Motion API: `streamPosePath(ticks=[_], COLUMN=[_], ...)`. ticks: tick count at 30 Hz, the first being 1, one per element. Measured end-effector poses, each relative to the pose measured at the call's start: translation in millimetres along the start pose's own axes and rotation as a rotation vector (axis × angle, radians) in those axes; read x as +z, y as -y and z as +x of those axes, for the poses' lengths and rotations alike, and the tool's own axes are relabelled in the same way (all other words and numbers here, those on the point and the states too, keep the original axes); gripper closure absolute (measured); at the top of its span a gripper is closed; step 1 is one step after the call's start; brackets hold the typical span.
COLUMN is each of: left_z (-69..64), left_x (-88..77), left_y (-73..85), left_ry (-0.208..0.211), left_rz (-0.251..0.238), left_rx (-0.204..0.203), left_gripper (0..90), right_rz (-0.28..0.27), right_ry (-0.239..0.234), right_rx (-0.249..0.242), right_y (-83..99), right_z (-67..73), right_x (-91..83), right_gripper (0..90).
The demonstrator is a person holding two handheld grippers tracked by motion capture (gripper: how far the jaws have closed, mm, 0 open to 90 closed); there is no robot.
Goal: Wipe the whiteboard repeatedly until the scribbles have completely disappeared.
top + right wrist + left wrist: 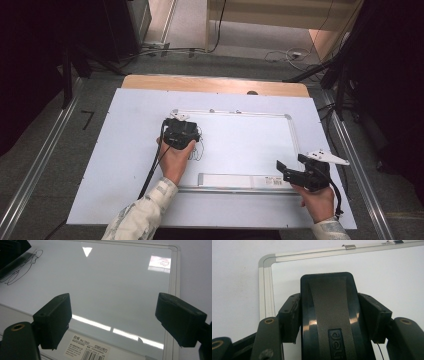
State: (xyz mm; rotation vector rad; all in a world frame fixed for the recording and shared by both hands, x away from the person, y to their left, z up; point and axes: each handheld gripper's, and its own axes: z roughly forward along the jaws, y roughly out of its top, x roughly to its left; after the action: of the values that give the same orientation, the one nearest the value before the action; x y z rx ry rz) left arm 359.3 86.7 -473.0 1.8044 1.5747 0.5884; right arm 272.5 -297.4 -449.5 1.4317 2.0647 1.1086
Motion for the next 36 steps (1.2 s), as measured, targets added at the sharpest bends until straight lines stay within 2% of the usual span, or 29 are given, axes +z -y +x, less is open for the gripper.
streamPosePath(ticks=[7, 11, 13, 16, 23, 30, 36], left_z=[-3.2, -4.6, -6.5, -7.4, -4.2, 1.9, 0.9], left_x=[4.0, 10.5, 12.1, 13.1, 20.6, 34.7, 41.5], left_y=[2.7, 7.5, 10.8, 10.9, 3.2, -10.4, -17.0], left_ry=[0.002, -0.001, -0.018, -0.024, -0.034, -0.050, -0.055], left_rz=[0.012, 0.038, 0.024, 0.017, 0.015, 0.004, 0.003], left_rx=[0.006, 0.013, 0.033, 0.040, 0.034, 0.022, 0.028], left_gripper=[40.2, 40.3, 40.2, 40.1, 40.2, 40.1, 40.1], right_rz=[-0.001, -0.003, -0.001, -0.002, -0.001, -0.001, 0.000], right_ry=[-0.001, -0.001, -0.001, -0.001, -0.003, -0.003, -0.003], right_rx=[0.000, 0.001, 0.002, 0.003, 0.003, 0.004, 0.004], right_y=[0.0, -0.1, -0.1, -0.1, -0.3, -0.1, -0.1], right_z=[0.0, -0.2, -0.3, -0.5, -0.4, -1.4, -1.7], right_x=[-0.1, -0.2, -0.3, -0.7, -0.2, -0.6, -0.3], right_gripper=[12.4, 12.4, 12.4, 12.4, 12.4, 12.4, 12.4])
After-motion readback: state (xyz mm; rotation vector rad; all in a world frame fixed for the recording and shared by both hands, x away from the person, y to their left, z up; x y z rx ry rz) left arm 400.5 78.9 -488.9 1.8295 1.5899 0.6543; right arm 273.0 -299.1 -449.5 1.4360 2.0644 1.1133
